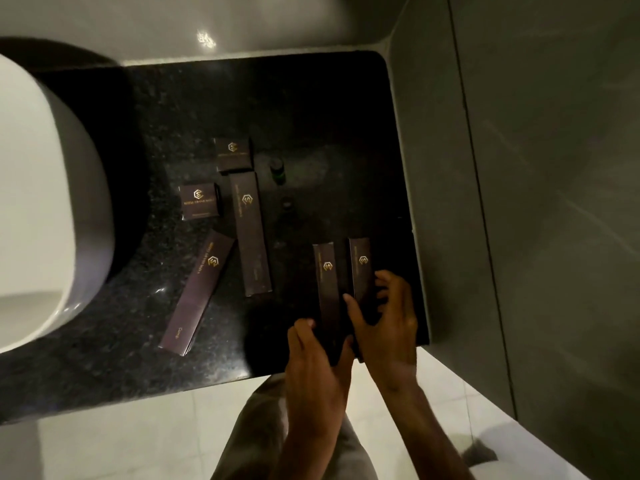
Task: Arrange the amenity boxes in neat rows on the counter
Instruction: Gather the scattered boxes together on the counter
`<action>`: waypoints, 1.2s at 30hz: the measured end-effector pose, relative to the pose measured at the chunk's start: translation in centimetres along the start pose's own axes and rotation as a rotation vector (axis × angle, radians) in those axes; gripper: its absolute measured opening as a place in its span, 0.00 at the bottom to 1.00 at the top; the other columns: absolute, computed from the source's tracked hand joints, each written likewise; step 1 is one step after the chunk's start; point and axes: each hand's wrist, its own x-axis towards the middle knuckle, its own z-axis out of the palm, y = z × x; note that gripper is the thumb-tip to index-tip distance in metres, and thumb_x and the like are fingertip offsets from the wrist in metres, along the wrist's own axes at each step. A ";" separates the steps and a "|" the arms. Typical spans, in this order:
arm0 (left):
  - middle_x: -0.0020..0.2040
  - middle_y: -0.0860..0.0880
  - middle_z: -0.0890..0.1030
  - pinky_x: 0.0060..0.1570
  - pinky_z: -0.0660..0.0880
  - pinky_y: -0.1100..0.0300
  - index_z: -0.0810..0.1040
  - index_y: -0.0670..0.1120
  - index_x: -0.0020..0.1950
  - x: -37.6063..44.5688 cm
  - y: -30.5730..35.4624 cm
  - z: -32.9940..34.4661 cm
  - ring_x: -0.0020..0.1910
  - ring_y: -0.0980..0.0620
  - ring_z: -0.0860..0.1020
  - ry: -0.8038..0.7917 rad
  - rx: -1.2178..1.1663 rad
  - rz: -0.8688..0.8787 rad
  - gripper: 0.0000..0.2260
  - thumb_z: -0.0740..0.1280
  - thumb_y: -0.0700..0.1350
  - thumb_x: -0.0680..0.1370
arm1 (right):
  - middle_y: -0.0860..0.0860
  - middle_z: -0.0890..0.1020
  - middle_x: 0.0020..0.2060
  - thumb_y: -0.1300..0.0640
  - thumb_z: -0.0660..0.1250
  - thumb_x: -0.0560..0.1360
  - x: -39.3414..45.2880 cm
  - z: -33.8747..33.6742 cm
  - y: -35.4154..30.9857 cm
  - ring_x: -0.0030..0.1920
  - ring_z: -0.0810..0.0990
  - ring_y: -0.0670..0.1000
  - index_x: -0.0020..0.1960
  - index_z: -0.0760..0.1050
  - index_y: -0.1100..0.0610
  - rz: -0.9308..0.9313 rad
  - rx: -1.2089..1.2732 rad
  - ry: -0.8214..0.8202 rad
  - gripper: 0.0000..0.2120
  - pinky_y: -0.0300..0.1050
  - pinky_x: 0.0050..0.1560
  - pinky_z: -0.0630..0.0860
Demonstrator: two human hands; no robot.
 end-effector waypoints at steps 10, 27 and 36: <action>0.62 0.46 0.75 0.44 0.65 0.79 0.66 0.45 0.74 0.0 -0.5 0.1 0.55 0.53 0.80 0.005 0.017 0.122 0.26 0.66 0.52 0.79 | 0.45 0.78 0.57 0.50 0.76 0.74 -1.2 -1.6 2.0 0.54 0.80 0.48 0.67 0.71 0.49 -0.007 0.028 -0.026 0.25 0.30 0.49 0.77; 0.67 0.38 0.69 0.56 0.68 0.75 0.69 0.40 0.71 16.8 6.7 -11.5 0.57 0.56 0.69 0.240 0.152 0.412 0.23 0.65 0.32 0.75 | 0.49 0.76 0.56 0.46 0.77 0.70 12.6 7.3 -10.4 0.56 0.78 0.51 0.58 0.78 0.49 -0.518 -0.275 -0.207 0.19 0.41 0.54 0.74; 0.64 0.42 0.72 0.54 0.76 0.54 0.72 0.43 0.64 21.1 8.2 -8.3 0.57 0.44 0.76 0.096 0.389 0.505 0.16 0.69 0.41 0.77 | 0.52 0.80 0.55 0.57 0.76 0.72 14.7 2.3 -7.1 0.50 0.81 0.49 0.58 0.82 0.55 -0.424 -0.063 0.041 0.14 0.37 0.51 0.79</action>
